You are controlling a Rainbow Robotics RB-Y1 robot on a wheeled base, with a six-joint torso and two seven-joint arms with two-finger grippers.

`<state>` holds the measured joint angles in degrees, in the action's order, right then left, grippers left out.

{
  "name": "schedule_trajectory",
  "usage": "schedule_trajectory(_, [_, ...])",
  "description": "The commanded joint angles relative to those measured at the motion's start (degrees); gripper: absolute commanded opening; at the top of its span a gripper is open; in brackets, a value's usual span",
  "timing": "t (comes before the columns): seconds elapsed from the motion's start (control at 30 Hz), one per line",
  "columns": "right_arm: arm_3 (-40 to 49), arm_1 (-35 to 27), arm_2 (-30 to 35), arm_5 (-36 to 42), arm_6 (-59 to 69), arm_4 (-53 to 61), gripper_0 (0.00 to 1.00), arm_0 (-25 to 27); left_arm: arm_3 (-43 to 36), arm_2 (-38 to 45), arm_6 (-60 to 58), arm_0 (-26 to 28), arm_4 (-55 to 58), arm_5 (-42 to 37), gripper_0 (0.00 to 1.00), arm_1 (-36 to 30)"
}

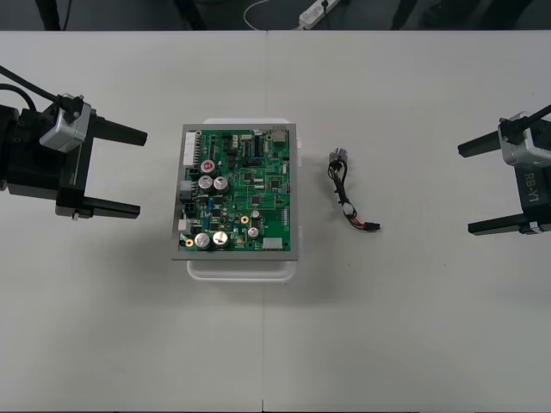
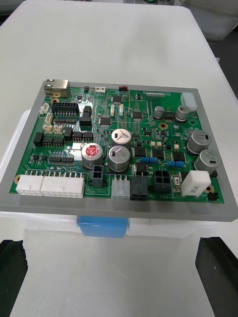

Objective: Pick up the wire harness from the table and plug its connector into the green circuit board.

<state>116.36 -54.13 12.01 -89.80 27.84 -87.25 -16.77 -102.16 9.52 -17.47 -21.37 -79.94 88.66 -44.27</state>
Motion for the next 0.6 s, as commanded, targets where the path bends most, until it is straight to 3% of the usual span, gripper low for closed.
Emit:
schedule_trajectory(0.03, [1.1,0.8,2.0,-0.2,0.7,-0.3,1.00,0.7,-1.6,-0.4,-0.2,-1.7,0.8,1.3,1.00,-0.4])
schedule_trajectory(0.6, [1.1,0.8,2.0,-0.2,0.7,-0.3,1.00,0.7,-1.6,-0.4,-0.2,-1.7,0.8,1.3,1.00,-0.4])
